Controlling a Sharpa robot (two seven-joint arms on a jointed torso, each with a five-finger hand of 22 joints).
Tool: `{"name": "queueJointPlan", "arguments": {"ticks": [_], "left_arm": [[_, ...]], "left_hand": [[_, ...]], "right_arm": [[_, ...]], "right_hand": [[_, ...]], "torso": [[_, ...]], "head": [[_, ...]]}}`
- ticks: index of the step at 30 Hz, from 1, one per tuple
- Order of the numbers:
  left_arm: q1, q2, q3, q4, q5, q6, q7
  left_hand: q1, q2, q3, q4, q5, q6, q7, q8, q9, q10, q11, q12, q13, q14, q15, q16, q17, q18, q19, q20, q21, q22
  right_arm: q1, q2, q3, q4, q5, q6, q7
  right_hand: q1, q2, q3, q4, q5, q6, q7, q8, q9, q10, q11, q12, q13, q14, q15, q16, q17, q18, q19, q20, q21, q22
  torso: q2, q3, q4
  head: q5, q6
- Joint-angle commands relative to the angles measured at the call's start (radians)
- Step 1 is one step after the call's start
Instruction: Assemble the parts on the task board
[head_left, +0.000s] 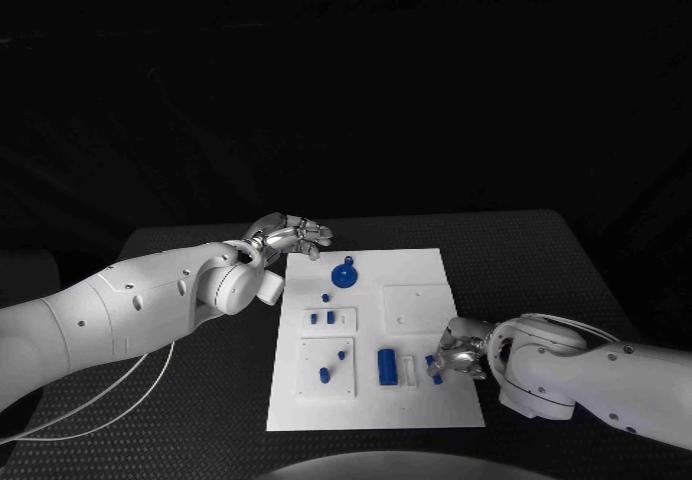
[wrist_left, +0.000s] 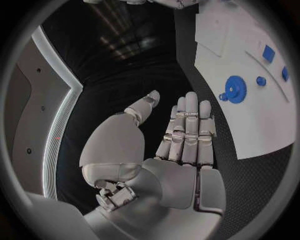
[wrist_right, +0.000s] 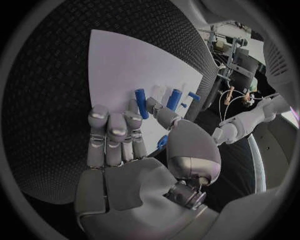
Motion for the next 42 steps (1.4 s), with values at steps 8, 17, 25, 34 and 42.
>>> {"name": "queueJointPlan", "arguments": {"ticks": [8,17,25,34,42], "left_arm": [[0.001,0.001,0.001,0.004,0.001,0.014,0.008],[0.001,0.002,0.001,0.005,0.001,0.015,0.008],[0.001,0.003,0.001,0.005,0.001,0.016,0.007],[0.001,0.003,0.001,0.005,0.001,0.019,0.006],[0.001,0.003,0.001,0.006,0.001,0.019,0.005]], "left_hand": [[-0.001,0.0,0.001,0.005,0.003,-0.007,-0.002,0.004,-0.001,-0.007,0.0,0.002,0.0,0.006,0.001,-0.004,0.002,0.017,0.008,-0.001,-0.003,0.002],[-0.001,0.0,0.001,0.005,0.003,-0.007,-0.002,0.004,-0.001,-0.007,0.0,0.002,0.0,0.006,0.001,-0.004,0.002,0.017,0.009,-0.001,-0.004,0.002],[-0.001,0.0,0.001,0.005,0.003,-0.007,-0.002,0.004,-0.001,-0.007,0.0,0.002,0.0,0.006,0.001,-0.005,0.003,0.017,0.009,-0.001,-0.004,0.003],[-0.001,0.0,0.001,0.006,0.003,-0.008,-0.002,0.004,-0.001,-0.008,0.0,0.002,0.0,0.006,0.001,-0.005,0.003,0.017,0.009,-0.001,-0.004,0.003],[-0.002,0.0,0.001,0.006,0.003,-0.008,-0.001,0.004,-0.001,-0.008,0.0,0.002,0.0,0.005,0.002,-0.005,0.003,0.017,0.009,-0.001,-0.005,0.004]], "right_arm": [[-0.001,0.013,0.0,0.001,0.121,-0.051,0.02],[-0.001,0.04,0.0,-0.003,0.13,-0.057,0.025],[-0.001,0.059,0.0,-0.015,0.14,-0.029,0.015],[-0.002,0.073,-0.001,-0.024,0.141,-0.011,0.009],[-0.002,0.074,-0.001,-0.029,0.14,-0.007,0.006]], "right_hand": [[-0.016,-0.006,-0.006,0.0,-0.003,0.01,-0.001,0.001,0.0,0.005,-0.004,-0.007,-0.001,0.007,-0.004,-0.001,0.002,0.044,0.002,0.005,0.006,-0.002],[-0.021,-0.007,-0.008,0.0,-0.003,0.01,-0.001,0.0,-0.001,0.005,-0.004,-0.007,-0.001,0.007,-0.005,-0.001,0.002,0.044,0.003,0.005,0.006,-0.003],[-0.027,-0.009,-0.011,0.001,-0.003,0.01,-0.001,-0.001,-0.002,0.004,-0.004,-0.008,-0.001,0.007,-0.006,-0.002,0.001,0.044,0.003,0.004,0.006,-0.004],[-0.034,-0.01,-0.015,0.002,-0.003,0.009,-0.001,-0.002,-0.003,0.003,-0.004,-0.008,-0.001,0.006,-0.006,-0.003,0.0,0.044,0.003,0.003,0.005,-0.005],[-0.038,-0.012,-0.017,0.002,-0.004,0.009,-0.001,-0.003,-0.004,0.002,-0.004,-0.009,0.0,0.005,-0.007,-0.005,-0.001,0.044,0.002,0.002,0.005,-0.006]], "torso": [[0.0,0.0004,0.0002],[0.0,0.0003,0.0002],[0.0,-0.0001,0.0009],[0.0,0.0002,-0.0001],[0.0,0.0002,-0.0002]], "head": [[0.001,-0.004],[0.003,-0.005],[0.005,-0.007],[0.009,-0.009],[0.012,-0.012]]}}
